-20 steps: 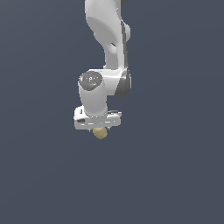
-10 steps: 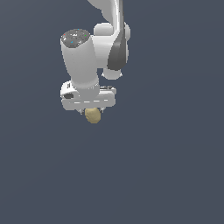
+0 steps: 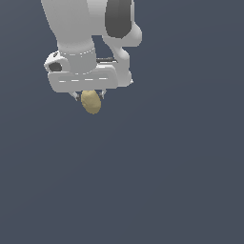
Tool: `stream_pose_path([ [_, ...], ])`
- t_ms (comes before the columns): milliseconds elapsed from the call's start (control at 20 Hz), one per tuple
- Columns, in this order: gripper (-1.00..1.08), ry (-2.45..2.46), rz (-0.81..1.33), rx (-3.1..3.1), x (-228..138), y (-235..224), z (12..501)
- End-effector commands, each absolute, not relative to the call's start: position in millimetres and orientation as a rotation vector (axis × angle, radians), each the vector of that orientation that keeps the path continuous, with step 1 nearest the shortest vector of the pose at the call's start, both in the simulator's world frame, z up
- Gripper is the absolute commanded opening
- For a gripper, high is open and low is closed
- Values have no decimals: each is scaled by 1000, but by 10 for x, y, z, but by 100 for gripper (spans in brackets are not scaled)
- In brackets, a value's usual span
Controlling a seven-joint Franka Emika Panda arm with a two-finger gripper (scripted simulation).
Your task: Pick up the object and move it to a goal position.
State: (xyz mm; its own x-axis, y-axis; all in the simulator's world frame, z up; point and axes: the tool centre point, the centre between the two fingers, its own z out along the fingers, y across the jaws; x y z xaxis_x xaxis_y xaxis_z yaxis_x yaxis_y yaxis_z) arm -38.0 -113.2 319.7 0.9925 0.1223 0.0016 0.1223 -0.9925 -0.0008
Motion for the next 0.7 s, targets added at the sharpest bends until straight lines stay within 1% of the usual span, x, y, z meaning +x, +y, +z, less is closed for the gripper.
stream_pose_path([
  [0,-100,-193,-1,-3134,-438,-1182,3393],
  [300,-100,-193,0,-3135,-512,-1266,3703],
  [650,-100,-193,0,-3135,-526,-1294,3803],
])
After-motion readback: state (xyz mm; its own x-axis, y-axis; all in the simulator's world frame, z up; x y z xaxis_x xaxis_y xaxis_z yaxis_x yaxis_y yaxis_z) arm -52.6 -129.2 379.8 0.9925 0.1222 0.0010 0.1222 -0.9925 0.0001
